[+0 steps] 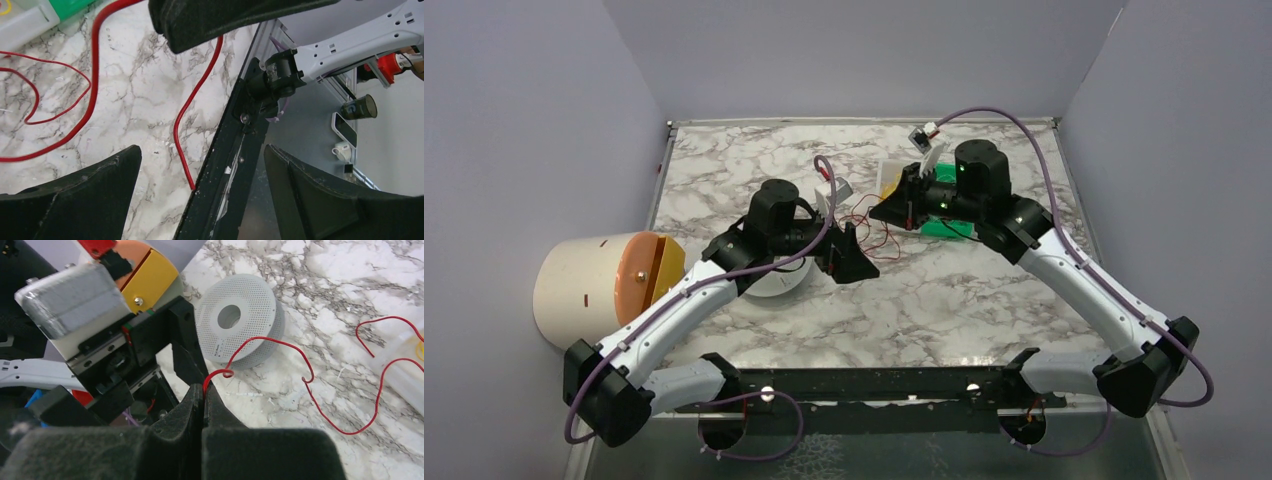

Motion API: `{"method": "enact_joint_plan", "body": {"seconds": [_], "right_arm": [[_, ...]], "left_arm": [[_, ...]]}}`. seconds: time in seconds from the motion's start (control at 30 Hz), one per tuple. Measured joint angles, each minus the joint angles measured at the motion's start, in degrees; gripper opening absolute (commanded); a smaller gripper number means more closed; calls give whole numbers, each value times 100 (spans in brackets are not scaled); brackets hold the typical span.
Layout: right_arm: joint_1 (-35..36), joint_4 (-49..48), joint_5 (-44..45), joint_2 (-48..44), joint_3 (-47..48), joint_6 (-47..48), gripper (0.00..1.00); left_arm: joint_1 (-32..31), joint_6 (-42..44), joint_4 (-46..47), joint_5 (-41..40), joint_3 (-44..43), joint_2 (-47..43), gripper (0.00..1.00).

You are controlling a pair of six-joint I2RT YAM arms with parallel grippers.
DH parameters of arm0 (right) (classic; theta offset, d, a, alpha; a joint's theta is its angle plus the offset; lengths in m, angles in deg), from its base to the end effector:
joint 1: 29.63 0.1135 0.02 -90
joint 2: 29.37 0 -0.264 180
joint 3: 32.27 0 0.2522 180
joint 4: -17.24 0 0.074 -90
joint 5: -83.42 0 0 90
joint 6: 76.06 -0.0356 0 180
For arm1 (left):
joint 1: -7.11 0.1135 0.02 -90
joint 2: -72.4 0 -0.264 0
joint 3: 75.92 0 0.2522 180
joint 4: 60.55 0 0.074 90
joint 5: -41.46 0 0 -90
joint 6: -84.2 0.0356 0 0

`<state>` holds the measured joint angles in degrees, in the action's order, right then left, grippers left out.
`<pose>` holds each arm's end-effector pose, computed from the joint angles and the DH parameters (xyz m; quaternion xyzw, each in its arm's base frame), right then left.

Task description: Wrap the cables

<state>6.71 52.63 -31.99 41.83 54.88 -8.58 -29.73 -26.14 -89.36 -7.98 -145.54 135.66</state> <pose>0.2145 0.1768 0.3974 -0.2219 0.7753 0.4332 0.4025 0.1824 -0.1656 0.3386 0.3026 0.7440 -0.5025 0.3200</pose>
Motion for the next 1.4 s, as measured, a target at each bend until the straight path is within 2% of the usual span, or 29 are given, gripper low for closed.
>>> {"method": "enact_joint_plan", "body": {"seconds": [0.13, 0.2, 0.47, 0.63, 0.77, 0.87, 0.97, 1.13, 1.2, 1.27, 1.4], "right_arm": [[118, -170, -52, 142, -2, -15, 1], [146, -254, -90, 199, -7, -22, 1], [262, -402, -164, 284, -79, -26, 1], [271, -404, -162, 284, -116, 22, 1], [271, -404, -144, 284, -225, 55, 1], [271, -402, -107, 284, -308, 63, 1], [271, -404, -74, 264, -426, 66, 1], [271, -422, 195, 214, -691, 11, 19], [271, -420, 398, 164, -789, 4, 37], [271, -420, 616, 87, -887, 20, 51], [273, -380, 876, -157, -1082, 264, 65]], "left_arm": [[-76, 0, -2, 39, 11, 168, 93], [-79, 0, -2, 42, 17, 168, 89], [-81, 118, -48, 35, 17, 227, 66], [-79, 258, -212, -46, 17, 389, 45], [-79, 352, -345, -138, 17, 448, 33], [-81, 393, -404, -177, 17, 457, 0], [-92, 455, -455, -219, 17, 470, 0], [-144, 525, -525, -223, 17, 487, 0], [-157, 553, -581, -221, 17, 479, 0], [-168, 586, -640, -223, 17, 450, 0], [-188, 654, -866, -229, 13, 343, 0]]}}
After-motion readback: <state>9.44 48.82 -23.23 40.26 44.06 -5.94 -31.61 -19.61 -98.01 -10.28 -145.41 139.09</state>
